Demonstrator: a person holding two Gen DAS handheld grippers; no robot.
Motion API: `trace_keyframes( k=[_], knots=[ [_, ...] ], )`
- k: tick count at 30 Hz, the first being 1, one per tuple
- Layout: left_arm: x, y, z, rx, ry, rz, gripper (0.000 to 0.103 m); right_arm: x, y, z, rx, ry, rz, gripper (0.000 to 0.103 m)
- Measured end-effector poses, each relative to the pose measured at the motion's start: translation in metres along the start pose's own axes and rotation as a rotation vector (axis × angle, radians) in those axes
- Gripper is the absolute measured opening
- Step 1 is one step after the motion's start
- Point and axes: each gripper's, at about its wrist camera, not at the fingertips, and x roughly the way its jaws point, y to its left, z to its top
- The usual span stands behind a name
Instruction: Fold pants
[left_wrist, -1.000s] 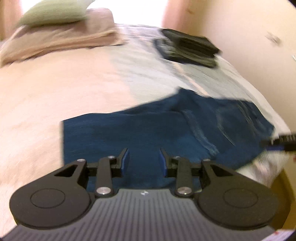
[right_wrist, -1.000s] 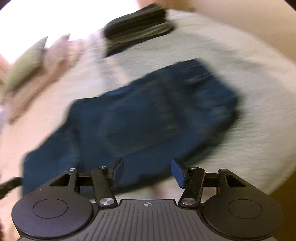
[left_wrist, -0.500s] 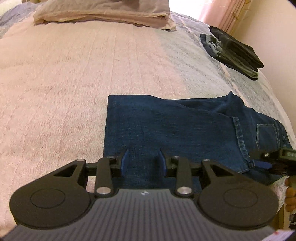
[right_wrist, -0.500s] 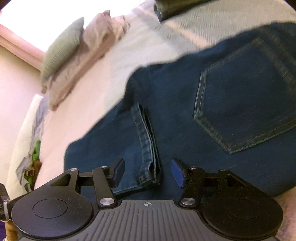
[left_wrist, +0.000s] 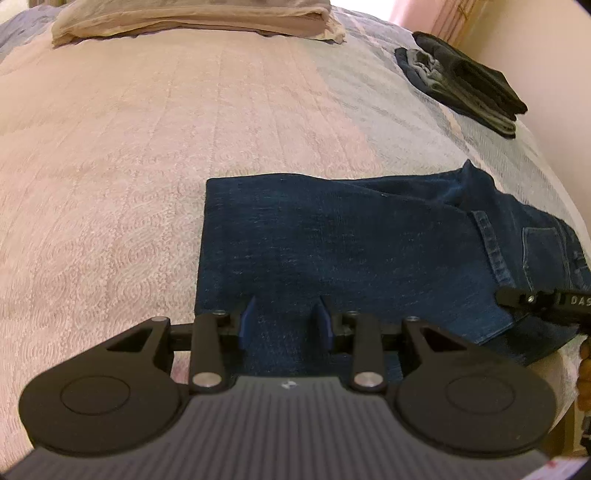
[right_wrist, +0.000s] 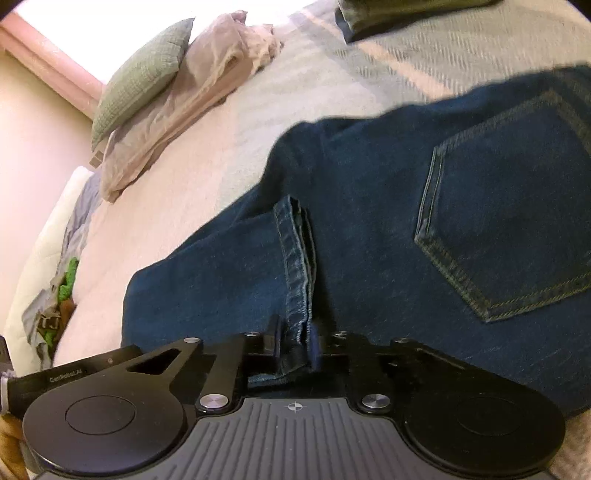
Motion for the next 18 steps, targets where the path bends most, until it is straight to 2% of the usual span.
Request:
trace_keyframes(
  k=[4, 8, 14, 18],
  knots=[
    [0.002, -0.007, 0.002, 0.037, 0.005, -0.008, 0.03, -0.017, 0.005, -0.005, 0.008, -0.039, -0.031, 0.009],
    [0.009, -0.013, 0.002, 0.073, 0.013, 0.007, 0.03, -0.005, 0.006, -0.013, -0.009, -0.014, -0.108, 0.009],
    [0.01, -0.016, 0.004, 0.095, 0.016, -0.012, 0.03, -0.009, 0.014, -0.016, -0.017, -0.062, -0.194, 0.007],
    [0.009, -0.017, 0.006, 0.097, 0.017, -0.01, 0.03, 0.005, 0.023, -0.014, -0.057, -0.009, -0.243, 0.01]
  ],
)
